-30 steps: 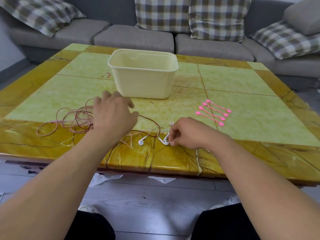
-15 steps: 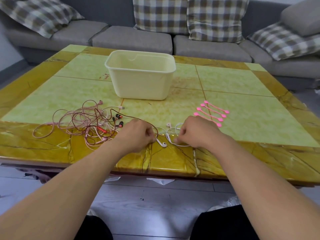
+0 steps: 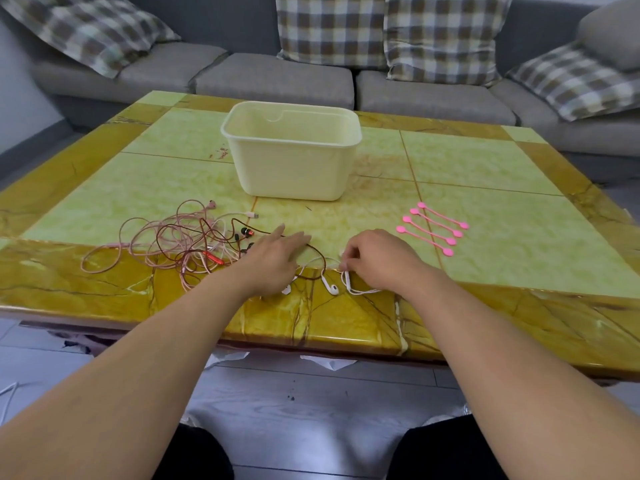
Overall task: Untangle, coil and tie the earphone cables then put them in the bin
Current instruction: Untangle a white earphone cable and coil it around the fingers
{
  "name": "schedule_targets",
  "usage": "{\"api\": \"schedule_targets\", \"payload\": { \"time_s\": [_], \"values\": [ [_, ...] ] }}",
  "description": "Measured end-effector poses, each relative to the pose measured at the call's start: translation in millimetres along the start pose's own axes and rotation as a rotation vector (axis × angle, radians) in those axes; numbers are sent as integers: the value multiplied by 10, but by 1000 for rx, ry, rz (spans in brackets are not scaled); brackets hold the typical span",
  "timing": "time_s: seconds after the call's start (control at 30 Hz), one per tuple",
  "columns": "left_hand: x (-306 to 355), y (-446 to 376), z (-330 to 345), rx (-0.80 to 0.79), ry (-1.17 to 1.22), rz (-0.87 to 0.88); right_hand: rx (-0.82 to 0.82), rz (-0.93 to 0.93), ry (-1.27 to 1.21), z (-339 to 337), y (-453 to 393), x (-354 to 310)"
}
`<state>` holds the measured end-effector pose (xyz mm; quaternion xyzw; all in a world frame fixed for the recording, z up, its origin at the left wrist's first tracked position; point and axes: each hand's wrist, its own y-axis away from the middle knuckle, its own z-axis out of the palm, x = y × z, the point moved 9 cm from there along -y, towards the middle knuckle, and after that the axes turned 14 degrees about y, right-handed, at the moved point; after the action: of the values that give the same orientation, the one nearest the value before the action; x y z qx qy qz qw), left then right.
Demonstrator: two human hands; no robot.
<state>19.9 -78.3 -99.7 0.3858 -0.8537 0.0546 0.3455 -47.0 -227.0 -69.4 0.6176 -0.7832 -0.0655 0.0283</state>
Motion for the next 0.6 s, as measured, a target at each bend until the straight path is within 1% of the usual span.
{"api": "schedule_targets", "payload": {
  "time_s": [0.1, 0.23, 0.33, 0.4, 0.43, 0.5, 0.6],
  "values": [
    [-60, -3, 62, -58, 66, -68, 32, 46, -88, -11, 7, 55],
    [-68, 17, 19, -55, 194, -93, 193, 168, -454, -192, 44, 195],
    [-104, 19, 11, -31, 261, -80, 286, 254, -680, -301, 95, 290],
    [-74, 35, -66, 69, 349, -56, 319, 255, -774, -361, 122, 300],
    [-42, 56, -123, 132, 405, -36, 322, 249, -780, -383, 133, 297],
    [-10, 113, -255, 257, 495, -8, 314, 251, -710, -397, 147, 290],
    [18, 204, -476, 448, 501, 22, 274, 272, -530, -334, 122, 317]
  ]
}}
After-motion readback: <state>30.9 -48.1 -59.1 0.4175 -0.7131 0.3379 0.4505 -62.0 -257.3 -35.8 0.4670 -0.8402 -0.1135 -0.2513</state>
